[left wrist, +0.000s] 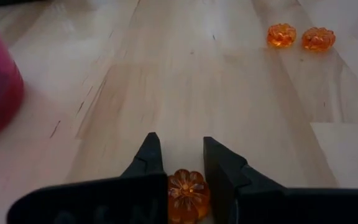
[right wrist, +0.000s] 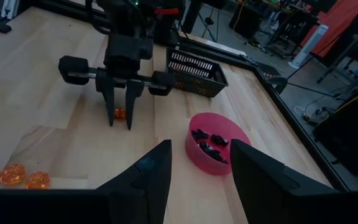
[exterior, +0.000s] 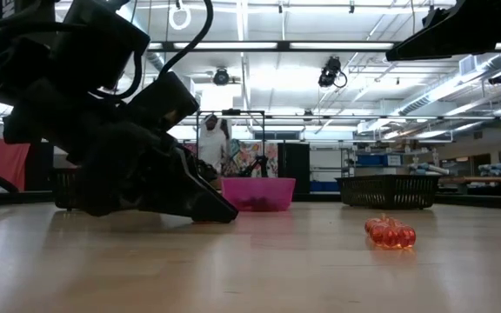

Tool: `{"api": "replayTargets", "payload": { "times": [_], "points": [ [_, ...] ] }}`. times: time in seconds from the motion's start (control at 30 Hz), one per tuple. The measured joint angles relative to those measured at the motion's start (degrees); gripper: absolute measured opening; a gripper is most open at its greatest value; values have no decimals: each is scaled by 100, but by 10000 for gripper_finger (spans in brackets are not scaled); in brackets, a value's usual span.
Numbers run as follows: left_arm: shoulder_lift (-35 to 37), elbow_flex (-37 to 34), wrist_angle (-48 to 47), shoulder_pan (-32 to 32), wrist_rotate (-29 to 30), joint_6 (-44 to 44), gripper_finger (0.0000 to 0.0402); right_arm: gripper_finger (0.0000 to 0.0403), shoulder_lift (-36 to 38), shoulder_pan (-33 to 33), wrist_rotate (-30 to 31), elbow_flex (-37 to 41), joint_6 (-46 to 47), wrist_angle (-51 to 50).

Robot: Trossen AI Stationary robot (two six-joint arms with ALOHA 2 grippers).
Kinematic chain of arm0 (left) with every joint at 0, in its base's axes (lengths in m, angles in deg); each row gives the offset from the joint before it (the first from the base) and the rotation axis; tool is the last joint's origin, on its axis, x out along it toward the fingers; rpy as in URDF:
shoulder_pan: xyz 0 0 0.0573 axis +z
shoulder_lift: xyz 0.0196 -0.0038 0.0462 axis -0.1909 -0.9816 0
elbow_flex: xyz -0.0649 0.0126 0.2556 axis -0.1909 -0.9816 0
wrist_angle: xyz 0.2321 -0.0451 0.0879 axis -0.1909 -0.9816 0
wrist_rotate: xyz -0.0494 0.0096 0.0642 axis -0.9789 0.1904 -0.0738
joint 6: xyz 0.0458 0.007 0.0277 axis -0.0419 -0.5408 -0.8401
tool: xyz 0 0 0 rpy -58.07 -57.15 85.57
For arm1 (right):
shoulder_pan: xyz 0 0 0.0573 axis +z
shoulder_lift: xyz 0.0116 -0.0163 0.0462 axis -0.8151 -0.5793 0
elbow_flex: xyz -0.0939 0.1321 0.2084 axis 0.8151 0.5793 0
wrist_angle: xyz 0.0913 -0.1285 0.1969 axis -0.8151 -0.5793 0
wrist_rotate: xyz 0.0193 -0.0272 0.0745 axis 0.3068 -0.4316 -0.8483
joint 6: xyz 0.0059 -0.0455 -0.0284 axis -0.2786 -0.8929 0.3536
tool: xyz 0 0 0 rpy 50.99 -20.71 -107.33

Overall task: Sort Halloween decoration
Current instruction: Put the orange pumpkin toy into the left black bin

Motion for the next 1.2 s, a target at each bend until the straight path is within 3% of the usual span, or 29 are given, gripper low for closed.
{"api": "replayTargets", "payload": {
  "times": [0.4, 0.83, 1.2],
  "points": [
    [671, 317, -1686, 39, -14, -215, 43, 167, -1, 0, 2, 0, 2, 4],
    [1501, 365, -2696, 173, 50, -491, 46, 167, -2, 0, 2, 0, 4, -1],
    [2964, 367, -4411, 199, 487, -535, 48, 167, -2, 0, 1, 0, 11, 2]
  ]
}}
